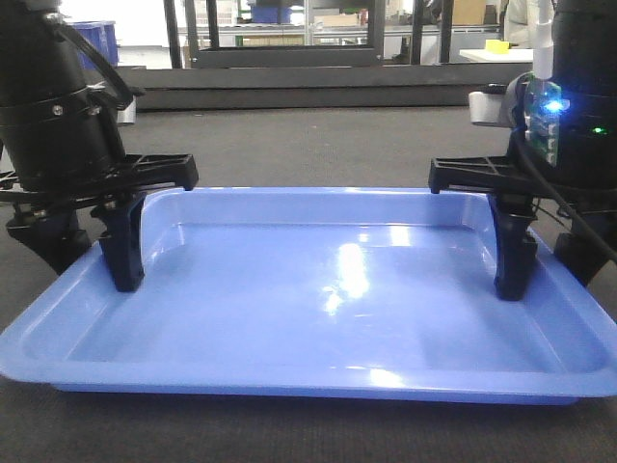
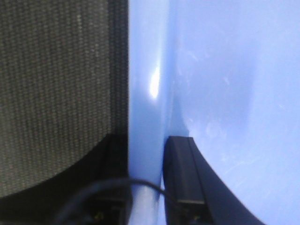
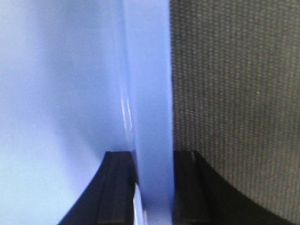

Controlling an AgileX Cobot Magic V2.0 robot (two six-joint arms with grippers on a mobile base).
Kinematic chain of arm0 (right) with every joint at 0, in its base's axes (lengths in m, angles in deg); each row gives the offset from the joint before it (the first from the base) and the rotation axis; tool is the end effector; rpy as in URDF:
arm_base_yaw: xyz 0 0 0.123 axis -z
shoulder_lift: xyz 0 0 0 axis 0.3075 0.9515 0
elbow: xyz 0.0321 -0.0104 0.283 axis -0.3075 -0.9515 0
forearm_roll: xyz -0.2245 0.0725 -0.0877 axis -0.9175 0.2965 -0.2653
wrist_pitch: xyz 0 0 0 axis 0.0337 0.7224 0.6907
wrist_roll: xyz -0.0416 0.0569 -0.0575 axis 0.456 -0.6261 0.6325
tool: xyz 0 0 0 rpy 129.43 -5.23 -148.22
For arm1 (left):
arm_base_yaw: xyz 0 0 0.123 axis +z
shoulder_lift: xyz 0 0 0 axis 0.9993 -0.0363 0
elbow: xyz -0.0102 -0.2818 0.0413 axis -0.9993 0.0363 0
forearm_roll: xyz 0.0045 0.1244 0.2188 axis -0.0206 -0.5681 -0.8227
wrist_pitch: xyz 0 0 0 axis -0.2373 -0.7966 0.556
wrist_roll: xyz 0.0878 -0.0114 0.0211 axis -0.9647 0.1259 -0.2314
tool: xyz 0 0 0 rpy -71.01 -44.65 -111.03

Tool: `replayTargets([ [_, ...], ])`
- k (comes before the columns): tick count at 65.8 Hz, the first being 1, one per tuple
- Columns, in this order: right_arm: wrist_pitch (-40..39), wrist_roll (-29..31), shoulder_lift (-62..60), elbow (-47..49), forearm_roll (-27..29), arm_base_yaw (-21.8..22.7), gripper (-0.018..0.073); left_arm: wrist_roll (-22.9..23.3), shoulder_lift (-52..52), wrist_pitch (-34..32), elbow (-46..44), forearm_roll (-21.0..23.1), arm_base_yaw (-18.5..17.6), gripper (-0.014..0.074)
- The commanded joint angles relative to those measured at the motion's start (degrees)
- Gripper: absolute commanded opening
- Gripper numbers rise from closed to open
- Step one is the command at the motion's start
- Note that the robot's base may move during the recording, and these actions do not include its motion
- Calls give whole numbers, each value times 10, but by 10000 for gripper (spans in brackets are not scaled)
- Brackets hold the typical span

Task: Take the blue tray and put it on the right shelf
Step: 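Close both grippers on the tray's side rims, then lift the blue tray off the table with both grippers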

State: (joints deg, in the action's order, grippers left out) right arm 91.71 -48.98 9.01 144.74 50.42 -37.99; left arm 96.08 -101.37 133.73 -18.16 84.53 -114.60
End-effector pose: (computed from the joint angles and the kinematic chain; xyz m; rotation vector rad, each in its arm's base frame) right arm 0.3003 0.1159 0.2057 0.2983 3.0079 0.1912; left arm 0.3043 -0.1621 0.2045 0.1468 2.9962 -0.2368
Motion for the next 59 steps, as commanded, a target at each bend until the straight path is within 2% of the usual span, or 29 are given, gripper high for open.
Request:
replayTargets([
  [1, -6, 0, -20, 11, -5, 0, 202, 1, 27, -6, -9, 8, -2, 18],
  [27, 7, 0, -20, 12, -4, 0, 202, 1, 27, -5, -9, 8, -2, 17],
  [40, 6, 0, -21, 19, -4, 0, 202, 1, 27, -7, -17, 35, -2, 18],
  [45, 25, 0, -29, 31, -4, 0, 202, 4, 28, 26, -34, 43, -2, 17],
  [51, 41, -1, -56, 40, -8, -7, 202, 47, 41, 79, -50, 34, -2, 17],
  [59, 35, -9, -99, 40, -8, -13, 202, 108, 88, 97, -40, 6, -15, 17],
])
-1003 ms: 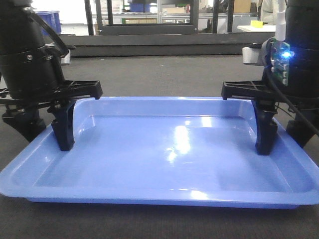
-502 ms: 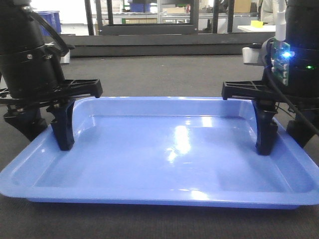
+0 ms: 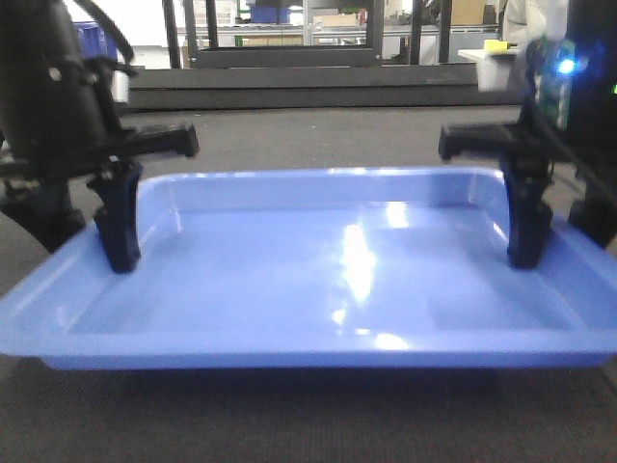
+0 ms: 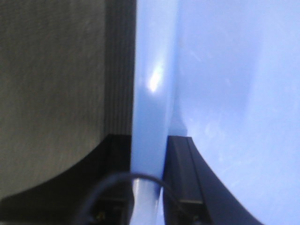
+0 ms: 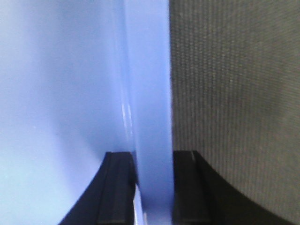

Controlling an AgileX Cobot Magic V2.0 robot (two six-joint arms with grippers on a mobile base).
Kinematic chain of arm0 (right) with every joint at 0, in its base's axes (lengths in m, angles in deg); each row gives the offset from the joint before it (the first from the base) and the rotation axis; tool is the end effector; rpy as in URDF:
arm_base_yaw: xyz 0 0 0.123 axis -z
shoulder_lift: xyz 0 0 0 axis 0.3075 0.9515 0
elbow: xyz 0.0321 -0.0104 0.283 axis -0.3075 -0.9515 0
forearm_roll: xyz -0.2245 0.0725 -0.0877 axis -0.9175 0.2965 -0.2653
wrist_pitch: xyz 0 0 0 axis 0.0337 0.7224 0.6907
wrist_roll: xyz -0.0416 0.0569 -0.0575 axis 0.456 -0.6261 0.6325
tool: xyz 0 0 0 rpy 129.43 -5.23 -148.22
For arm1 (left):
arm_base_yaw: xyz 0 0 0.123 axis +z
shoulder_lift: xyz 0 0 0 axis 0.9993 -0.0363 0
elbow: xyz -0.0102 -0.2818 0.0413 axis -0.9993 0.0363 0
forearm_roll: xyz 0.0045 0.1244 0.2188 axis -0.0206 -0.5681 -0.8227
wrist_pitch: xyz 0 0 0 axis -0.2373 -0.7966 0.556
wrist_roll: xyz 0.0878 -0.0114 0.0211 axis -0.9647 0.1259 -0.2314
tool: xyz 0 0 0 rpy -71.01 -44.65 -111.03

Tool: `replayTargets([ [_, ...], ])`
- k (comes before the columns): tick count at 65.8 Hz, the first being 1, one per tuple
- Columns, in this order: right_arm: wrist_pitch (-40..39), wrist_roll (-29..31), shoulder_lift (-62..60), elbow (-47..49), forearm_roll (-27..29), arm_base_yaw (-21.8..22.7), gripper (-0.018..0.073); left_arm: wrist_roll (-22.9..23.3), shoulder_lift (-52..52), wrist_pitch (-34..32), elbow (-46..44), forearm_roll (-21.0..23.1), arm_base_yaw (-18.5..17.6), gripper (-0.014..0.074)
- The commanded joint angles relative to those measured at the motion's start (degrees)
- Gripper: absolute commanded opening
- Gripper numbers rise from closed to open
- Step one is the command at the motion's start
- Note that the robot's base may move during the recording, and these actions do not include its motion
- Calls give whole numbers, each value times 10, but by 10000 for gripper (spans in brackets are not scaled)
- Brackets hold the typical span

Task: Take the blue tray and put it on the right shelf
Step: 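Lift the blue tray off the table with both grippers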

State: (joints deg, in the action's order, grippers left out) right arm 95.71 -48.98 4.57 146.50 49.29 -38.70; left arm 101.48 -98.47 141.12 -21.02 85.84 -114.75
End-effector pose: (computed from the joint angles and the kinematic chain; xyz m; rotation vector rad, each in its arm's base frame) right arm 0.2914 0.1155 0.2368 0.2528 2.9718 0.1955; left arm 0.2960 -0.1617 0.2326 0.0114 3.0422 -0.2686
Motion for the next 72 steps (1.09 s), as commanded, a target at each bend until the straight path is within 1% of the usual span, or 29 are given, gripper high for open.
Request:
replayTargets([
  [1, -3, -11, -59, 22, 3, -8, 202, 59, 65, 23, -10, -11, -16, 17],
  [9, 11, -27, -88, 18, 1, -25, 202, 93, 121, 23, 14, -27, -40, 17],
  [15, 11, -41, -113, -1, -6, -56, 202, 127, 166, 22, 42, -42, -61, 17],
  [18, 9, -65, -125, -19, -15, -73, 202, 151, 187, 19, 62, -56, -73, 17],
  [26, 2, -116, -165, -59, -42, -114, 202, 188, 235, 14, 106, -93, -105, 17],
  [39, 22, -138, -223, -82, -43, -149, 202, 192, 286, 14, 139, -87, -144, 17],
  [44, 22, -150, -238, -92, -44, -156, 202, 208, 297, 15, 147, -87, -154, 15],
  [53, 14, -157, -247, -116, -48, -160, 202, 210, 306, 12, 153, -88, -157, 0],
  [72, 7, -157, -247, -117, -49, -160, 202, 210, 306, 9, 153, -89, -157, 0],
])
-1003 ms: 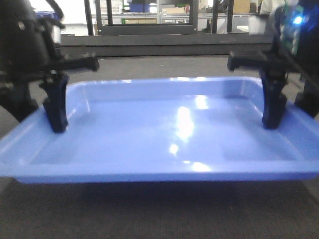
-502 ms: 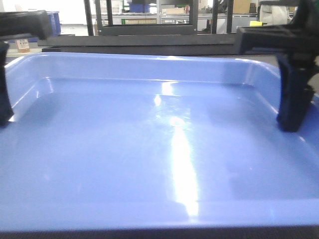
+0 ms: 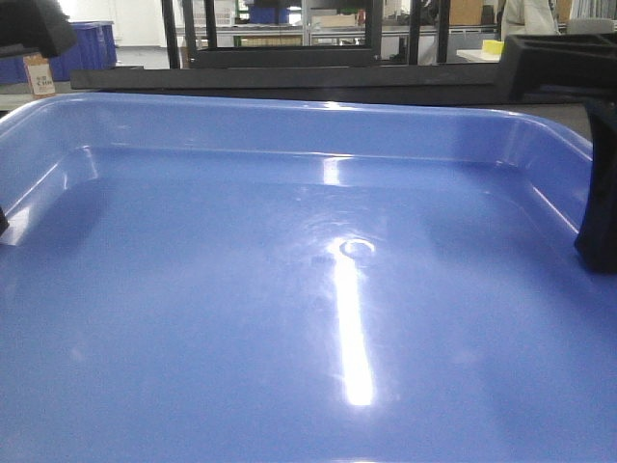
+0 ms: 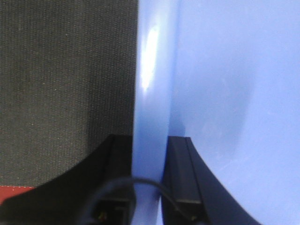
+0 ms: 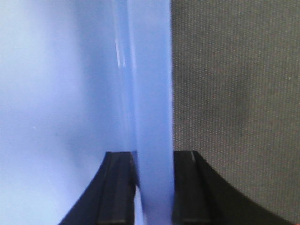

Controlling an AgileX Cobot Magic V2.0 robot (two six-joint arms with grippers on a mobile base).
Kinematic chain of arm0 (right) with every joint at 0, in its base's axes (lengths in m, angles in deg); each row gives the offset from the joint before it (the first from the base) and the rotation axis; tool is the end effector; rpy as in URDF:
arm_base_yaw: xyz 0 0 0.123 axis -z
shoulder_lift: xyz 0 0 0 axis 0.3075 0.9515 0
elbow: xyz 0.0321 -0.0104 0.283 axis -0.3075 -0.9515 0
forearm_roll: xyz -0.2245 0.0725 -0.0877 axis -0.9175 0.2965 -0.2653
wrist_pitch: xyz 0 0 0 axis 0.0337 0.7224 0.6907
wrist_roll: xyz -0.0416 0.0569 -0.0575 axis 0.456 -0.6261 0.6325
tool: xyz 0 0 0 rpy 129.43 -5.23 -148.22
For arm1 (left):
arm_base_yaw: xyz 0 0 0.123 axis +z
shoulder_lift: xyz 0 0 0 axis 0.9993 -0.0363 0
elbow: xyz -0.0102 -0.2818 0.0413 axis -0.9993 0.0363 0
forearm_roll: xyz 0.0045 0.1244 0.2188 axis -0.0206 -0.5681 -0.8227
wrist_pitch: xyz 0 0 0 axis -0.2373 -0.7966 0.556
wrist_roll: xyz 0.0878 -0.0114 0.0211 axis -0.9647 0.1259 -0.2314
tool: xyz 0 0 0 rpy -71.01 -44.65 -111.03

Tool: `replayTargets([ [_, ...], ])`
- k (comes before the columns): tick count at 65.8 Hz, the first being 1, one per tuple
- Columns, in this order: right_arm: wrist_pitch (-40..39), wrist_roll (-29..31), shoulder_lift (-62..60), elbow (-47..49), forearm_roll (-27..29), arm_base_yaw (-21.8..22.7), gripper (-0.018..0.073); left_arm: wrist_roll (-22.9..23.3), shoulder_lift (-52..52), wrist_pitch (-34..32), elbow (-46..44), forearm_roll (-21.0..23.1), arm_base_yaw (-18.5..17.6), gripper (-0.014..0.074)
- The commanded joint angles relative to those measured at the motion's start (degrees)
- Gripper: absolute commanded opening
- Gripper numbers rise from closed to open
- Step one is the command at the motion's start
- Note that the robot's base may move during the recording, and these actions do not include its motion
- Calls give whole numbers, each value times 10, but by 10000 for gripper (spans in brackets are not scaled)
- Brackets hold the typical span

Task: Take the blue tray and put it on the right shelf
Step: 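Lift the blue tray off the table with both grippers, then hold the tray with both grippers while the base turns away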

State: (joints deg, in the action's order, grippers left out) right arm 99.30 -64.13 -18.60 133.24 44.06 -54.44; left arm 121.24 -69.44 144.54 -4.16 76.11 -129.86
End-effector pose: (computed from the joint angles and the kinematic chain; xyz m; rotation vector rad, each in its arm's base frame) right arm 0.1768 0.1279 0.2812 0.1715 2.8759 0.2545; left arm 0.1638 -0.1437 0.2932 -0.0023 2.8821 -0.2663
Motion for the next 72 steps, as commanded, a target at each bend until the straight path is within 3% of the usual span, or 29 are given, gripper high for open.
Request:
replayTargets([
  [1, -29, -6, -16, 16, 3, -3, 202, 12, 15, -26, -16, 8, -6, 0],
  [72, -25, -5, -16, 16, 3, -3, 202, 12, 15, -24, -16, 10, -6, 0],
])
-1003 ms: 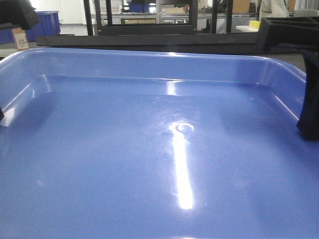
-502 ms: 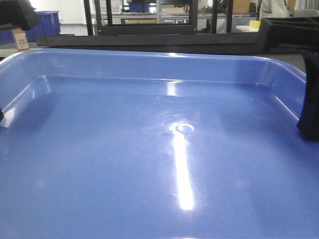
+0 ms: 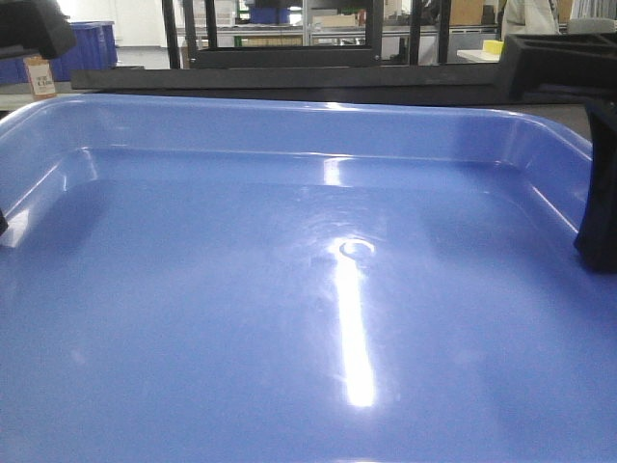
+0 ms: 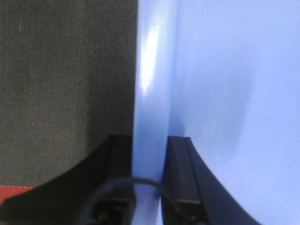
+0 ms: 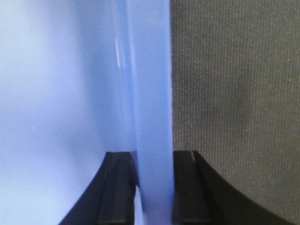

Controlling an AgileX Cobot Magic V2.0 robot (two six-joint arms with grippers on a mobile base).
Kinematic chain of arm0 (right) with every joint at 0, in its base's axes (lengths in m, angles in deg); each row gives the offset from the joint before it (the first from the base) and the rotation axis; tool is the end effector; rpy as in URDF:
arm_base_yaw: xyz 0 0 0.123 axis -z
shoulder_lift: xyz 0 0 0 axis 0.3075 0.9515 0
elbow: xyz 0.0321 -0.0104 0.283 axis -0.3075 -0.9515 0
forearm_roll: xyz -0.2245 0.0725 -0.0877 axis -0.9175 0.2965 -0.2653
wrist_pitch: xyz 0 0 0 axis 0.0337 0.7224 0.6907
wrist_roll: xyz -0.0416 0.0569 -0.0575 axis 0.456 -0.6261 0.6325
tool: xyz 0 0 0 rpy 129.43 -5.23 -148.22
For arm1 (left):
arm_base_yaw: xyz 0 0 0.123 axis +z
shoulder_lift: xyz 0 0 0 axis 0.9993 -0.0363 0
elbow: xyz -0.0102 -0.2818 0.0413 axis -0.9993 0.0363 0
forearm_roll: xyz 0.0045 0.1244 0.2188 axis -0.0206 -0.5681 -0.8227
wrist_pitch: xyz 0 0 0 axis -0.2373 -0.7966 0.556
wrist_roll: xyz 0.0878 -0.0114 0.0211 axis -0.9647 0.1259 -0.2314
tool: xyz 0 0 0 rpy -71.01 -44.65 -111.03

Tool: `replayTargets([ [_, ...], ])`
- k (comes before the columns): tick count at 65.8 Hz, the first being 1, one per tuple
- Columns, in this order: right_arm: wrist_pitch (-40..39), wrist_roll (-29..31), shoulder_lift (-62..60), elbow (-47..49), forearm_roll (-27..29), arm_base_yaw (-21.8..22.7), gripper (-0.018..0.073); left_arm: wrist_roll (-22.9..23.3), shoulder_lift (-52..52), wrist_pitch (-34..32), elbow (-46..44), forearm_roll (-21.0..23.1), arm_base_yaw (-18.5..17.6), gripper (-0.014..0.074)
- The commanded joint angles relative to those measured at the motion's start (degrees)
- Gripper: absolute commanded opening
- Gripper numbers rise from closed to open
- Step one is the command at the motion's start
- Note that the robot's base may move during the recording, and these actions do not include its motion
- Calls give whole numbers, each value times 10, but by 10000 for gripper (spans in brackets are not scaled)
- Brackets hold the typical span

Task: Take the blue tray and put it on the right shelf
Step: 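Hold the tray with both grippers while the base turns away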

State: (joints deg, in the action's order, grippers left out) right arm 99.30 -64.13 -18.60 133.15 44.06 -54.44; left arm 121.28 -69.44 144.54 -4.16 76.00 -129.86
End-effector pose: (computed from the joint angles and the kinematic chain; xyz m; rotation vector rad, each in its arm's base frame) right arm 0.1766 0.1278 0.2807 0.1716 2.8772 0.2531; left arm 0.1639 -0.1436 0.2932 -0.0024 2.8811 -0.2643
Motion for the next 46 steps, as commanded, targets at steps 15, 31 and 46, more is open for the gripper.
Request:
replayTargets([
  [15, -25, -5, -16, 17, 3, -3, 202, 12, 15, -24, -16, 11, -6, 0],
  [31, -25, -5, -16, 17, 3, -3, 202, 12, 15, -24, -16, 11, -6, 0],
  [46, -25, -5, -16, 17, 3, -3, 202, 12, 15, -24, -16, 11, -6, 0],
])
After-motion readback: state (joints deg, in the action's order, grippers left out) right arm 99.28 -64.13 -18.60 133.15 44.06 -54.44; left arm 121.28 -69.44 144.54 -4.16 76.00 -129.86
